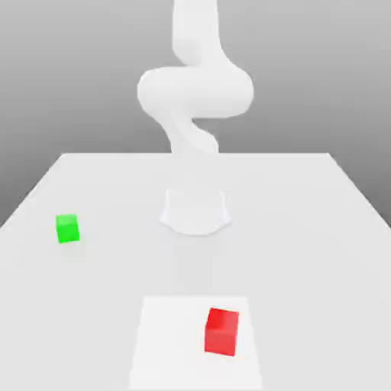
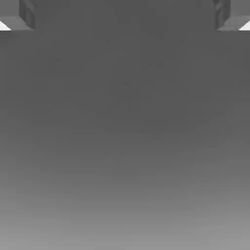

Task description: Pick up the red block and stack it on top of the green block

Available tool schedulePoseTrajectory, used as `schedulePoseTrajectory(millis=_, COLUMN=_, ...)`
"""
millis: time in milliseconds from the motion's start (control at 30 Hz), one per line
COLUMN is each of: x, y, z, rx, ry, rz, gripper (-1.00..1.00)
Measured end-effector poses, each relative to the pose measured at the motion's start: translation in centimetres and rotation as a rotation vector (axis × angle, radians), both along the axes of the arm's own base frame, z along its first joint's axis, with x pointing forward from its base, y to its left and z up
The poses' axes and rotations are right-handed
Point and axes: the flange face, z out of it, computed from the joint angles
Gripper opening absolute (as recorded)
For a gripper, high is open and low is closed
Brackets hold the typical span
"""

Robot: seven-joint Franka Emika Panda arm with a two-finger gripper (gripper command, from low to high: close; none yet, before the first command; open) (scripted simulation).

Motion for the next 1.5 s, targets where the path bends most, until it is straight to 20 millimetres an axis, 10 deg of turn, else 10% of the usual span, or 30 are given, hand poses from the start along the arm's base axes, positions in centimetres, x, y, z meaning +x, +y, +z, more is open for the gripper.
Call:
schedulePoseTrajectory(millis=367, x=7.8, y=2.1, z=-23.9, rx=0.039, ry=0.369, rz=-0.089, gripper=0.0)
schedulePoseTrajectory(millis=667, x=4.4, y=3.7, z=-42.6, rx=0.067, ry=0.665, rz=-0.16, gripper=0.0)
schedulePoseTrajectory(millis=867, x=3.3, y=3.8, z=-50.2, rx=0.074, ry=0.713, rz=-0.176, gripper=0.0)
schedulePoseTrajectory(millis=900, x=3.2, y=3.8, z=-51.2, rx=0.073, ry=0.714, rz=-0.175, gripper=-1.0)
schedulePoseTrajectory(millis=1133, x=3.2, y=3.8, z=-51.5, rx=0.073, ry=0.713, rz=-0.175, gripper=-1.0)
schedulePoseTrajectory(millis=1333, x=3.2, y=3.2, z=-45.9, rx=0.074, ry=0.712, rz=-0.189, gripper=-1.0)
schedulePoseTrajectory(millis=1500, x=1.5, y=-7.8, z=-43.7, rx=0.117, ry=0.69, rz=-0.44, gripper=-1.0)
